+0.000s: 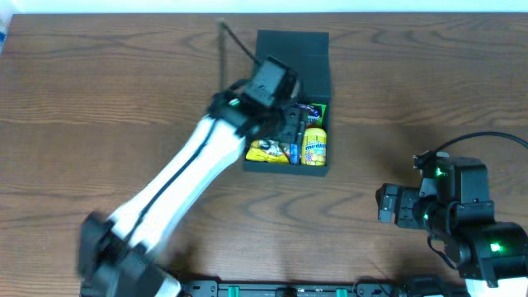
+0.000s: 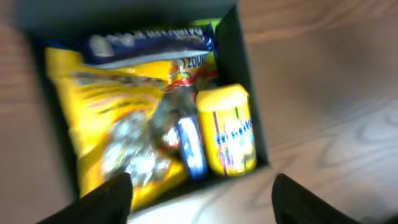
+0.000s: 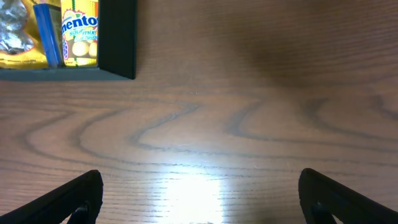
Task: Pack container
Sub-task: 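Open the left gripper and withdraw it left from the box, then hook the left gripper behind the raised box lid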
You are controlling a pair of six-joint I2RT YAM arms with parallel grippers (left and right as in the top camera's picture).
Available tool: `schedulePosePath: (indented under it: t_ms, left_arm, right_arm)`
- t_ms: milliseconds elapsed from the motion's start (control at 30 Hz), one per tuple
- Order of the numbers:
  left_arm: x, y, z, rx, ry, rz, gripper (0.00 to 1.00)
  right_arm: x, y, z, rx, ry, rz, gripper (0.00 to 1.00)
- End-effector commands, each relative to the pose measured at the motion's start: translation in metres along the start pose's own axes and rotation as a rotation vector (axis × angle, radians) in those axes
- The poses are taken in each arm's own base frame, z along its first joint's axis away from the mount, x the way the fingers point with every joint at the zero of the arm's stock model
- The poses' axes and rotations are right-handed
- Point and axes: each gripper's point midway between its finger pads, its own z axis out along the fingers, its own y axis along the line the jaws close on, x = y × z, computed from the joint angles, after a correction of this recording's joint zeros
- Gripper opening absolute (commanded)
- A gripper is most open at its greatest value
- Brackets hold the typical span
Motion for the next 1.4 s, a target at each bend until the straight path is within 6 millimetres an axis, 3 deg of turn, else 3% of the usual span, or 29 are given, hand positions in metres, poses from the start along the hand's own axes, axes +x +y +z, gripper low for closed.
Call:
schedulePosePath:
  t_ms: [0, 67, 200, 333, 467, 567, 633, 733, 1000, 1367]
  left_arm:
    - [-0.013, 0.008, -0.061, -0.071, -0.14, 0.029, 0.79]
    - [-0.005, 0.02, -0.092, -0.112, -0.172, 0.017, 0.87]
    - [0.011, 0.045, -0.125, -0.131, -0.168, -0.054, 0.97]
    - [0.017, 0.069, -0.134, -0.093, -0.132, -0.161, 0.95]
    - [0.006, 0.094, -0.138, 0.002, -0.142, -0.218, 0.95]
    - [-0.004, 0.126, -0.136, -0.014, -0.157, -0.269, 0.95]
    - [-0.009, 0.151, -0.126, -0.034, -0.148, -0.312, 0.95]
    - [-0.017, 0.173, -0.1, 0.021, -0.107, -0.368, 0.95]
    - [-0.054, 0.19, -0.018, 0.228, -0.089, -0.419, 0.95]
    - [-0.119, 0.219, 0.045, 0.329, -0.184, -0.502, 0.95]
  right_arm:
    - [-0.001, -0.001, -0.002, 0.002, -0.009, 0.018, 0.99]
    - [-0.001, -0.001, -0.002, 0.002, -0.009, 0.018, 0.99]
    - [-0.001, -0.001, -0.002, 0.002, -0.009, 0.018, 0.99]
    - [-0.001, -0.001, -0.002, 0.002, -0.009, 0.018, 0.99]
    - [-0.001, -0.001, -0.002, 0.002, -0.009, 0.018, 0.99]
    - [-0.001, -0.001, -0.002, 0.002, -0.009, 0.018, 0.99]
    - [-0.001, -0.001, -0.002, 0.002, -0.009, 0.018, 0.99]
    - [-0.001, -0.001, -0.002, 0.002, -0.009, 0.018, 0.99]
    - [-0.008, -0.007, -0.002, 0.036, -0.039, 0.009, 0.99]
    - [-0.02, -0.003, -0.002, 0.019, -0.09, 0.014, 0.99]
